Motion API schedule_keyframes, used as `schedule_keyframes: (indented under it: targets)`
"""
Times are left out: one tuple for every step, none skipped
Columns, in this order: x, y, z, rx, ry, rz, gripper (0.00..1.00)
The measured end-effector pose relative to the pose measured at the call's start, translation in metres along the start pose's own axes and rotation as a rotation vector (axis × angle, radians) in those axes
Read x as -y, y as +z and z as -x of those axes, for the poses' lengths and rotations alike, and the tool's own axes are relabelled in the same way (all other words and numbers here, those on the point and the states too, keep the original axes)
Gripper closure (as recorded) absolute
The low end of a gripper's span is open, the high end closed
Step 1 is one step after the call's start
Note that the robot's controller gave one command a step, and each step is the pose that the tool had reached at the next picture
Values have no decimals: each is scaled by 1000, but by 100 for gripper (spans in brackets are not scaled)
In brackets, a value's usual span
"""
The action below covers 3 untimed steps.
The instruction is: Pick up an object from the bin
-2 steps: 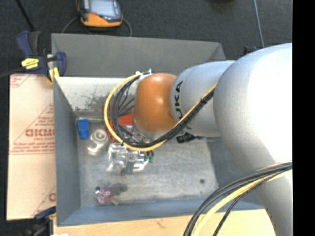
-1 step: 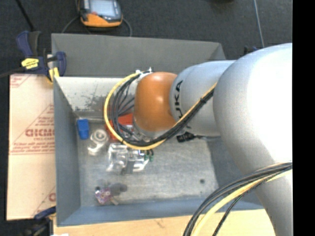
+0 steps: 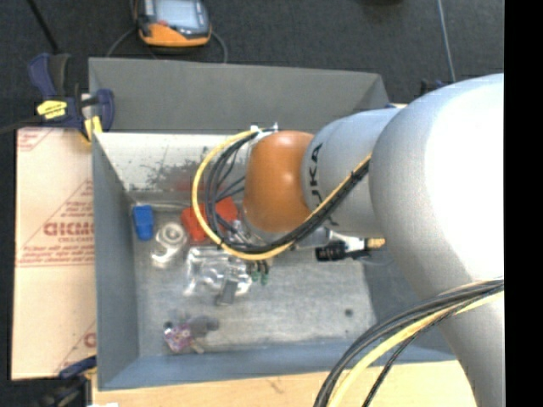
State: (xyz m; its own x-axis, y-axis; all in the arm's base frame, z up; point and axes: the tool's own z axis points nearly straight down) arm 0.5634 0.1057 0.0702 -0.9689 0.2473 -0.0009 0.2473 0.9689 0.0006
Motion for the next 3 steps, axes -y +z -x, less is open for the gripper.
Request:
schedule_keyframes:
  targets:
    - [0, 0, 1, 1, 0, 2, 0]
    - [0, -1, 1, 3, 3, 2, 100]
    - [0, -72, 4, 5, 3, 2, 100]
